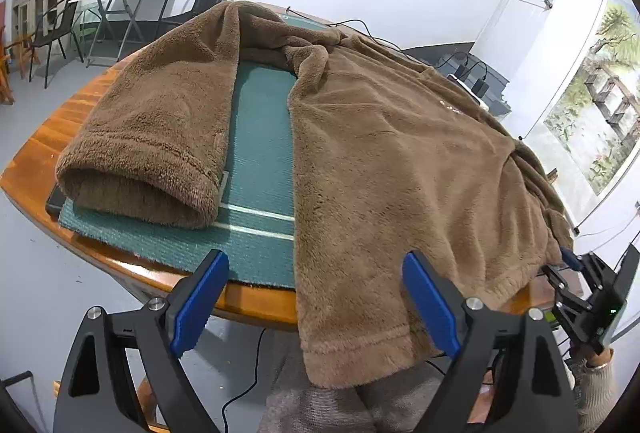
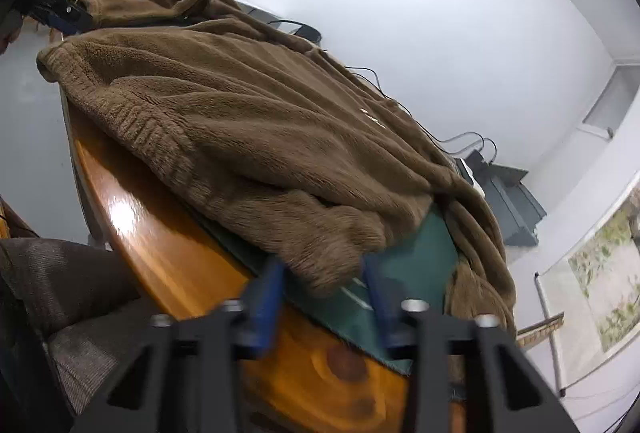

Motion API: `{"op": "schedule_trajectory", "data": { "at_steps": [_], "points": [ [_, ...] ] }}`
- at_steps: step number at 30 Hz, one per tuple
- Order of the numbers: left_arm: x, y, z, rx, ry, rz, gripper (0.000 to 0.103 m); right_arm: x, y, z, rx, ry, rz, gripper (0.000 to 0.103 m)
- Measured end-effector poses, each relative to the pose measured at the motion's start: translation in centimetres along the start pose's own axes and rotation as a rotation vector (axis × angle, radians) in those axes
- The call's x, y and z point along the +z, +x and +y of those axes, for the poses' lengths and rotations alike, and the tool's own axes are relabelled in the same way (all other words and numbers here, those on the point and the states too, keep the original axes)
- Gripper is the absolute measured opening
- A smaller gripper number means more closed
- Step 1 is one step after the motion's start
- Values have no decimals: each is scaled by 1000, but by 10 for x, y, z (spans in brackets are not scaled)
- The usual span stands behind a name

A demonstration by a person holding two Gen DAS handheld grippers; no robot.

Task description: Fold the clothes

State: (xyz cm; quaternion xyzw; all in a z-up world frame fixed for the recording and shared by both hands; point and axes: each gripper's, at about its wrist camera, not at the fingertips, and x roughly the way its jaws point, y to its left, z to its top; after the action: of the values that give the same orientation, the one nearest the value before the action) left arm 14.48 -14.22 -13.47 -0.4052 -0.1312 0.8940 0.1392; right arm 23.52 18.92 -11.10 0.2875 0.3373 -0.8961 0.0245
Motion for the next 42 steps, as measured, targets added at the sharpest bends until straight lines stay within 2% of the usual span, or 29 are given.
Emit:
{"op": "schedule_trajectory", "data": {
  "at_steps": [6, 12, 15, 16, 19, 22, 30, 37, 42],
  "points": [
    [-9, -12, 6, 7, -21, -21, 91, 20, 0, 30, -79, -165, -62, 34],
    [-13, -12, 14, 15, -50, -15, 91, 4, 5, 29, -169, -219, -72, 35],
    [-14, -10, 13, 10, -50, -8, 91, -5, 8, 28, -216, -244, -74, 39],
    [-15, -9, 12, 7, -45, -6, 91, -8, 9, 27, -232, -252, -74, 45],
    [-16, -7, 6, 0, -32, -1, 91, -14, 5, 43, -299, -341, -107, 50],
    [-18, -6, 3, -3, -19, 0, 91, -15, -2, 47, -274, -353, -119, 51],
    [-18, -5, 2, 1, -15, 4, 91, -23, 13, 22, -264, -309, -43, 51],
    [-19, -8, 2, 0, -23, -1, 91, -1, 21, 32, -217, -343, -95, 51],
    [-24, -15, 9, 30, -23, -18, 91, 22, 27, 21, -192, -266, -108, 51]
  ]
}}
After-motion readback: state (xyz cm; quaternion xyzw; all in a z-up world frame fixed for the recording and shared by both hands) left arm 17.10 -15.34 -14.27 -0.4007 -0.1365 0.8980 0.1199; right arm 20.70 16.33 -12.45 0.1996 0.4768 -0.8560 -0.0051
